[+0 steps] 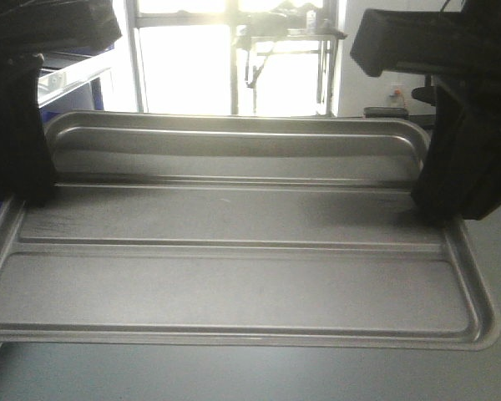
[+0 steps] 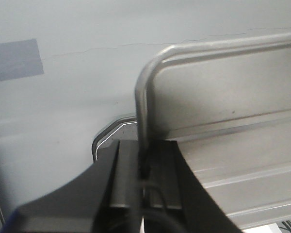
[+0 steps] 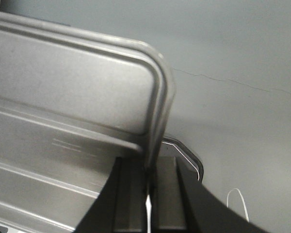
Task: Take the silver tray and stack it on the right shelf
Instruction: 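Hold the tray level in both grippers while the base drives to another shelf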
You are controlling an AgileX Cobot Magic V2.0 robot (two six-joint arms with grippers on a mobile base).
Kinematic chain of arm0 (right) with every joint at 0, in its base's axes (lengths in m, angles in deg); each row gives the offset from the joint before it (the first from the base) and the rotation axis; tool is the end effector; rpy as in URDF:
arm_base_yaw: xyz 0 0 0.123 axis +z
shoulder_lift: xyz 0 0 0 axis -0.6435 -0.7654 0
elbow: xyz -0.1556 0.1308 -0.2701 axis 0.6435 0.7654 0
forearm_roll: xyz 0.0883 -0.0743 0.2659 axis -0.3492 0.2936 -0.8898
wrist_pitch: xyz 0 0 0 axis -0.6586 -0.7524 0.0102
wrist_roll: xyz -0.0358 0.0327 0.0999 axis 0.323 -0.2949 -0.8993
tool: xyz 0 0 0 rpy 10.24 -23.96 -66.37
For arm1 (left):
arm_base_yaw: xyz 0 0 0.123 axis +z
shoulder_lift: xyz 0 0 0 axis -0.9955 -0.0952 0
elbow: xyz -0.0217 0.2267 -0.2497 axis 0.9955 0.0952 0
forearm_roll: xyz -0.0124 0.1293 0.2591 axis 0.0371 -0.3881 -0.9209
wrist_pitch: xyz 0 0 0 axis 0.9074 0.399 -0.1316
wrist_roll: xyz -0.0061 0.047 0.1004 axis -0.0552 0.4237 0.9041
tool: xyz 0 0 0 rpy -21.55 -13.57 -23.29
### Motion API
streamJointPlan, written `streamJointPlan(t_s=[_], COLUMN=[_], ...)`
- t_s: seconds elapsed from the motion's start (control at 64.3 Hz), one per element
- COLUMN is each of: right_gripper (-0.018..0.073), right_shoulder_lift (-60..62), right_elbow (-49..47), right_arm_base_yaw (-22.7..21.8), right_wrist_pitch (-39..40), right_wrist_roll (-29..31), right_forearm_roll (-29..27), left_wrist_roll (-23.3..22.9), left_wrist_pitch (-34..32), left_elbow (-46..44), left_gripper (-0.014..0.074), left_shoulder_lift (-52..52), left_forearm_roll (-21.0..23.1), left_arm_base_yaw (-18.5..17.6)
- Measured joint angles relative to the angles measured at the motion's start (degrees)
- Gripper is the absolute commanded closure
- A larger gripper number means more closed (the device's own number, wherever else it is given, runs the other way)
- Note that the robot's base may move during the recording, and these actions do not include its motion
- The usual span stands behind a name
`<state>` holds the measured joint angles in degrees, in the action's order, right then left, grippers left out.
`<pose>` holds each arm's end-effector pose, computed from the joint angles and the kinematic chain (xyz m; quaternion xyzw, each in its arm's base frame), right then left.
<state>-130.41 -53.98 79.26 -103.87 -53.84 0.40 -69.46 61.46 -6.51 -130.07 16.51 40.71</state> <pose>0.2028 0.1621 0.3030 -0.0787 0.9718 0.1162 0.1893 0.2071 -0.1914 0.3191 0.1223 0.9762 -0.0864 0.1568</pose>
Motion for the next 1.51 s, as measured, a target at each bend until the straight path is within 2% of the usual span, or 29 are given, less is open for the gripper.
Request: streamJointPlan(t_s=[1.507], right_gripper=[0.0503], right_shoulder_lift=[0.00], right_elbow=[0.00], right_arm_base_yaw=[0.00], right_wrist_pitch=[0.00], right_wrist_roll=[0.00], right_forearm_roll=[-0.10], left_wrist_roll=[0.00], left_wrist_pitch=[0.22], left_elbow=[0.00], left_gripper=[0.0689], left_shoulder_lift=[0.00], left_forearm_roll=[0.14], left_arm_base_yaw=[-0.13])
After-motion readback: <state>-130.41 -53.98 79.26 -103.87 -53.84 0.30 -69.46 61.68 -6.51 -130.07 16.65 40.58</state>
